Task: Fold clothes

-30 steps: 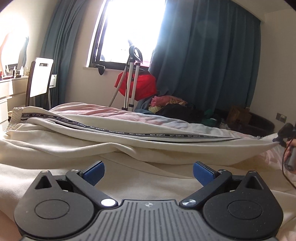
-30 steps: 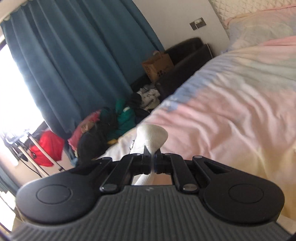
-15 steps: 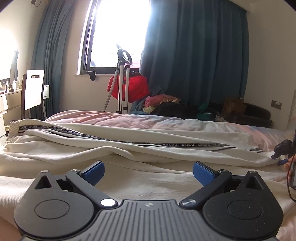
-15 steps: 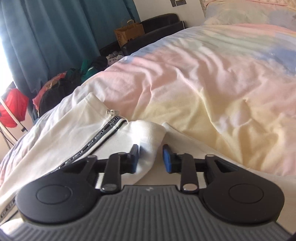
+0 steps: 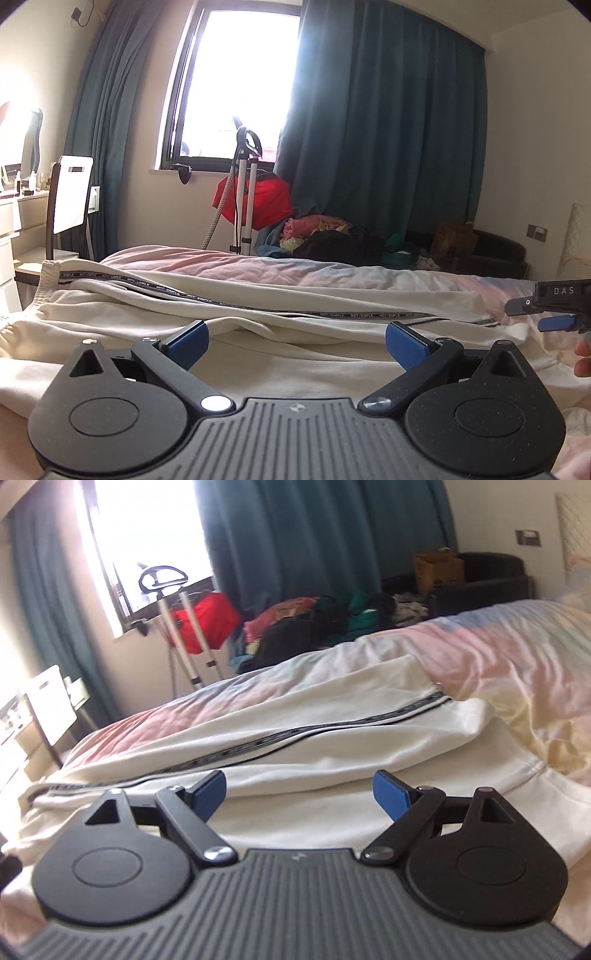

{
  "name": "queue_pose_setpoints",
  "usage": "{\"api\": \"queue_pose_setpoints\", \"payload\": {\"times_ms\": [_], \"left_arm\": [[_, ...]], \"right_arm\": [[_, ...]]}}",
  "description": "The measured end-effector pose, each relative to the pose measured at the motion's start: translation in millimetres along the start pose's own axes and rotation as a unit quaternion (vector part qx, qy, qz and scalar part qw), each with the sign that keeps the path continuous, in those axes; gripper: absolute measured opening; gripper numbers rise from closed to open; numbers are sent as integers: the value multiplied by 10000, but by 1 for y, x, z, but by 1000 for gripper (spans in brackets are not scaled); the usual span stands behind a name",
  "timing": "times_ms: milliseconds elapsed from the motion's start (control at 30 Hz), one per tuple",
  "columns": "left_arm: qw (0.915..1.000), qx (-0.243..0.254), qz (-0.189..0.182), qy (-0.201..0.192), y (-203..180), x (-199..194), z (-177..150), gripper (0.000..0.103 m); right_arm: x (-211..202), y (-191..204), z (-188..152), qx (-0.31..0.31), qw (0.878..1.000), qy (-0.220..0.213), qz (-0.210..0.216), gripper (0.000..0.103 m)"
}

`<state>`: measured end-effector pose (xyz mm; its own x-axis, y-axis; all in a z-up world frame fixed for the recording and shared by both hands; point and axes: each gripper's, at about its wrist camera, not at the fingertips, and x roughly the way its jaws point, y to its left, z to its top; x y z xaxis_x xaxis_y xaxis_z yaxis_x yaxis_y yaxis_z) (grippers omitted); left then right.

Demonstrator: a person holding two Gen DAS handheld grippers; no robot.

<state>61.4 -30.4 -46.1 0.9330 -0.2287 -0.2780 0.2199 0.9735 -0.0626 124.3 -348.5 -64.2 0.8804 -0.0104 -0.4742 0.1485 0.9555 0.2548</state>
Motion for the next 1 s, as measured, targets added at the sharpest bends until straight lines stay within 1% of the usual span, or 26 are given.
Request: {"api": "queue_pose_setpoints", "payload": {"times_ms": [67, 167, 233, 267, 333, 367, 400, 467, 567, 600, 633, 700, 767, 800, 867, 933, 1000], "left_arm": [[9998, 168, 134, 21, 3, -11, 2, 103], [9994, 111, 313, 105, 16, -27, 8, 103], [9981, -170, 561, 170, 37, -37, 16, 103], [9968, -320, 698, 215, 48, -41, 20, 103], [9902, -738, 1106, 429, 79, -44, 31, 102], [9850, -962, 1331, 526, 96, -46, 35, 102], [9778, -1201, 1619, 569, 116, -48, 39, 101], [9598, -1665, 2164, 648, 156, -54, 45, 101], [9352, -2244, 2643, 726, 209, -60, 45, 101], [9262, -2444, 2768, 764, 226, -62, 44, 99], [9193, -2683, 2750, 851, 239, -63, 38, 94], [9087, -3141, 2565, 993, 254, -65, 21, 86], [8980, -3529, 2250, 1356, 256, -63, 8, 84], [8971, -3623, 2086, 1431, 255, -64, 6, 84], [8998, -3612, 2009, 1400, 252, -69, 8, 86], [9063, -3412, 2097, 1352, 246, -73, 12, 90], [9096, -3252, 2139, 1456, 240, -69, 11, 90]], "right_arm": [[-10, 19, -11, -491, 9987, 80, 115, 88], [-17, 37, -23, -1207, 9927, 34, 79, 88], [-16, 42, -27, -1472, 9891, 65, 10, 88], [-15, 42, -28, -1478, 9890, 88, 4, 88], [-13, 38, -28, -1400, 9901, 137, 30, 88], [-12, 36, -28, -1338, 9909, 130, 44, 88], [-13, 33, -26, -1254, 9920, 105, 54, 88], [-13, 26, -23, -1078, 9941, 57, 45, 88], [-10, 13, -18, -803, 9965, 72, -225, 88], [-8, 10, -18, -774, 9965, 79, -289, 88], [-7, 6, -17, -746, 9966, 86, -353, 88], [-3, -1, -17, -688, 9964, 101, -480, 88], [0, -8, -16, -643, 9960, 115, -606, 88], [0, -11, -16, -643, 9956, 123, -668, 88], [2, -18, -17, -697, 9942, 136, -809, 88], [3, -26, -17, -723, 9929, 136, -936, 88], [2, -38, -17, -580, 9920, 143, -1115, 88]]}}
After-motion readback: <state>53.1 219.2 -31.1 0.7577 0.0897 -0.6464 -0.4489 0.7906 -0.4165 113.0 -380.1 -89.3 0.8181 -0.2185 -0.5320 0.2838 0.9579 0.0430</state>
